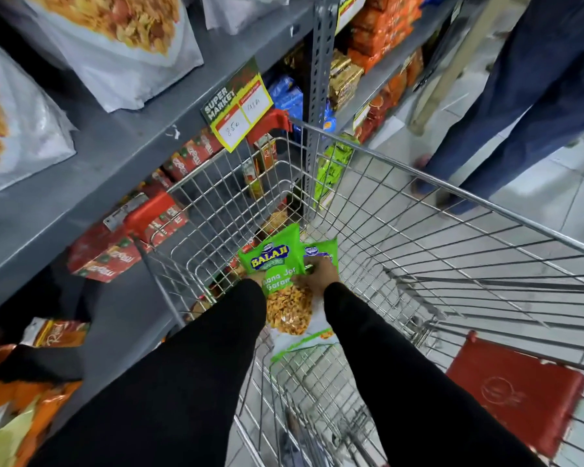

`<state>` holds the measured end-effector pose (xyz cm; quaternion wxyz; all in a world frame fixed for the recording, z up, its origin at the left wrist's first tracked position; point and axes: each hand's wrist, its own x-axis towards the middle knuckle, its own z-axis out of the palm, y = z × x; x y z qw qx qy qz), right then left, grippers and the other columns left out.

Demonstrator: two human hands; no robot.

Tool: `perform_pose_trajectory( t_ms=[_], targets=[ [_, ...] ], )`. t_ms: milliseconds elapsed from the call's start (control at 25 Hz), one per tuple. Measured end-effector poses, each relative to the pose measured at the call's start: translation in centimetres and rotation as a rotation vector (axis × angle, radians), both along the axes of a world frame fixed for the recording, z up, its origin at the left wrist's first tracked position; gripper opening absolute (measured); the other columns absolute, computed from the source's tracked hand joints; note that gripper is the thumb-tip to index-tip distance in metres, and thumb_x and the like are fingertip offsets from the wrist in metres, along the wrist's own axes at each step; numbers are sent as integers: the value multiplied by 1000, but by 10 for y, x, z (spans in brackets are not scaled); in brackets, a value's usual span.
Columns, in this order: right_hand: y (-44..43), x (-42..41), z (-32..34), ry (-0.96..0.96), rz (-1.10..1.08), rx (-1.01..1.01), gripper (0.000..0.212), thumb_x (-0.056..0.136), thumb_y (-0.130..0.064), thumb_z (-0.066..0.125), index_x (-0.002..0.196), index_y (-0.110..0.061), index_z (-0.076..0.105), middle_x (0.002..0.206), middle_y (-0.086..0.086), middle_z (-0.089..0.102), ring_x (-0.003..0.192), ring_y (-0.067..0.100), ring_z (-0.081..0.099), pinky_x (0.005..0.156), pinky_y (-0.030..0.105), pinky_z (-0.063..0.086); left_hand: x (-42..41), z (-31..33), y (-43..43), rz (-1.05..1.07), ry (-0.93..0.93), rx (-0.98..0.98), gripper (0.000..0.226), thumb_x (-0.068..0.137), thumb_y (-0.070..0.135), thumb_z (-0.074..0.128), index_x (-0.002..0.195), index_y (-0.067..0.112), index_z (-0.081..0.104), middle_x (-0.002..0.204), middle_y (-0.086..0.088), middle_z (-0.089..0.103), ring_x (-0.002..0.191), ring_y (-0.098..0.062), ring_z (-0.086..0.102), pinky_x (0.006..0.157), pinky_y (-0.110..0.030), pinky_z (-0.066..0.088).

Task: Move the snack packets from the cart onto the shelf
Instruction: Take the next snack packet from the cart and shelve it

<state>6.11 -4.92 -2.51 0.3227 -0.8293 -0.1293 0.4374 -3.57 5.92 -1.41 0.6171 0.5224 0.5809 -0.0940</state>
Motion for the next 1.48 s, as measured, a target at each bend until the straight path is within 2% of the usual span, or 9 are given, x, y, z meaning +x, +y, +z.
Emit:
perform_pose_trajectory(
  t_ms=[40,200,480,720,840,920,1040,1320,1480],
  targets=[
    [-4,6,-5,9,-31,15,54,70,-21,77,119,-6,59,101,6,59,90,15,51,72,18,34,-1,-20,0,-1,-74,-20,43,95,3,45,134,-13,38,72,-11,63,80,-14,61,53,0,45],
    [-11,8,-30,88,-171,64,38,73,-23,75,104,-7,58,102,5,58,92,18,50,75,25,42,9,-22,-12,-8,39,-8,48,95,14,49,136,-8,37,143,-25,44,132,-31,44,112,-36,36],
    [-6,4,-26,218,-124,176,82,66,-19,80,134,-3,39,135,12,48,122,29,48,109,48,37,14,-8,-19,116,-63,-10,51,93,9,51,138,-6,34,146,-16,40,134,-29,40,109,-30,32],
    [-20,19,37,275,-134,366,36,63,7,73,95,-6,64,73,-3,75,59,6,66,64,25,56,9,50,-12,110,-245,-126,49,79,10,70,126,2,55,119,-18,64,78,-20,60,83,-35,49],
    [-22,26,90,238,-99,406,37,61,4,73,95,-10,65,63,-8,74,57,8,65,67,30,53,5,94,-10,64,-318,-135,20,73,12,75,91,13,65,67,2,78,57,-13,64,71,-29,55],
    [-21,25,133,166,-61,442,37,69,12,66,100,-9,60,61,-12,73,57,4,65,65,24,54,0,138,-12,56,-408,1,27,78,-2,68,102,7,62,62,3,76,51,-7,66,65,-25,56],
    [-7,11,208,92,16,515,37,71,13,63,97,-13,58,60,-16,73,55,-3,65,57,15,54,-23,205,-9,138,-530,229,51,70,-3,75,118,-2,57,113,-21,67,87,-20,66,86,-39,54],
    [91,-99,347,4,255,762,66,62,7,75,122,3,48,76,-11,75,63,-5,66,61,11,53,-153,345,41,372,-650,638,67,61,2,79,122,1,50,113,-20,65,101,-25,62,98,-47,48],
    [155,-209,381,9,458,850,57,63,15,70,114,-6,52,112,19,64,87,20,63,82,32,51,-264,387,67,508,-484,787,83,71,17,77,141,7,32,138,-16,50,128,-30,48,108,-39,40]
  ],
)
